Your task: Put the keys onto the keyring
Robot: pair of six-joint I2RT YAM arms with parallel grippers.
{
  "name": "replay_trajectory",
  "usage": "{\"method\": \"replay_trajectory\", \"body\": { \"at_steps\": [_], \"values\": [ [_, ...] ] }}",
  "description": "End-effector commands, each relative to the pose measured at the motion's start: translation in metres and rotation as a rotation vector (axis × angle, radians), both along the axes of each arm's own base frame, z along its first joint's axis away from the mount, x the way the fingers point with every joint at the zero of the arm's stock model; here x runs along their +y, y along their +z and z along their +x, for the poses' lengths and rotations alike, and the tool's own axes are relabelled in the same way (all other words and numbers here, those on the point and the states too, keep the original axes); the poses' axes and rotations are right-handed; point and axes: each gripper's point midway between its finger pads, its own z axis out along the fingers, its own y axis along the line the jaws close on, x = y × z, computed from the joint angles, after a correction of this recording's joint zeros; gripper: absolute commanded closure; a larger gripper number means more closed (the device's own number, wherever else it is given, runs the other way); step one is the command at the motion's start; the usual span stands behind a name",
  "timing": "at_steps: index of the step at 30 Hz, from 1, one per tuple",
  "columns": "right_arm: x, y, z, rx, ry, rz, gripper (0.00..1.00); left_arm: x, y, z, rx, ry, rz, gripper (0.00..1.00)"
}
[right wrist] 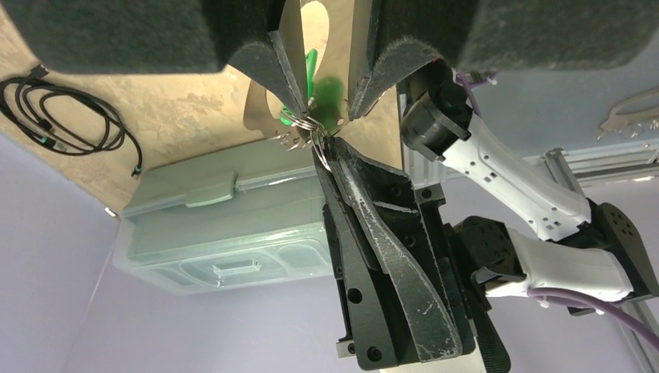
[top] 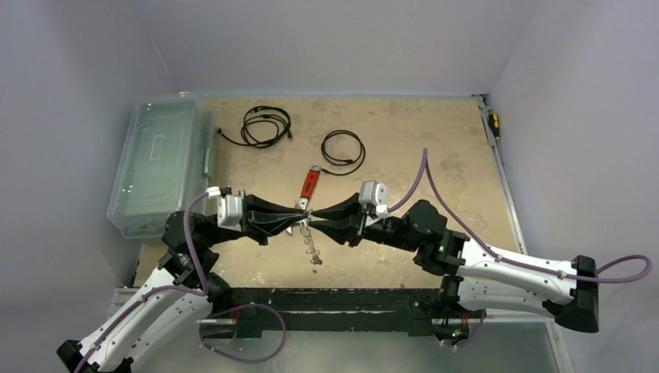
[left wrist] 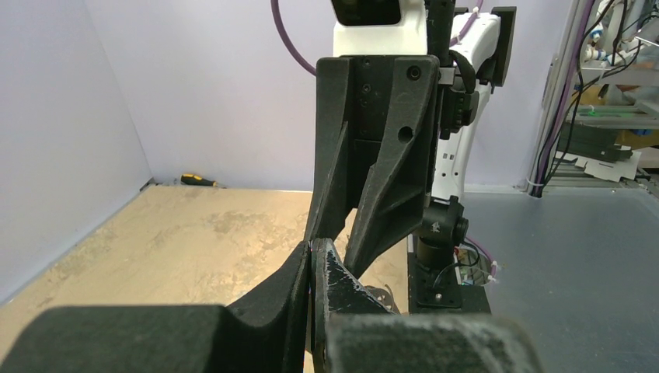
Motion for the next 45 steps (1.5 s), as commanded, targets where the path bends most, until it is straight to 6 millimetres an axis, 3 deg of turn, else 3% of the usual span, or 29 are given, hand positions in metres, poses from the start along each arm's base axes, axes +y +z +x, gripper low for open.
{"method": "replay_trajectory", "body": {
  "at_steps": [1,13,25,45],
  "values": [
    [-0.007,0.025,-0.004,-0.067,0.013,0.044,0.7,0.003,0.012,-0.005,-0.043,-0.009,-0.033,1.0],
    [-0.03,0.024,-0.004,-0.123,-0.033,0.018,0.65,0.003,0.012,-0.003,-0.043,0.0,-0.033,1.0],
    [-0.004,0.026,-0.004,-0.134,0.02,0.022,0.67,0.003,0.012,-0.005,-0.045,-0.007,-0.032,1.0],
    [-0.001,0.039,-0.004,-0.139,0.023,0.084,0.75,0.004,0.013,-0.004,-0.048,0.001,-0.035,1.0]
  ]
}}
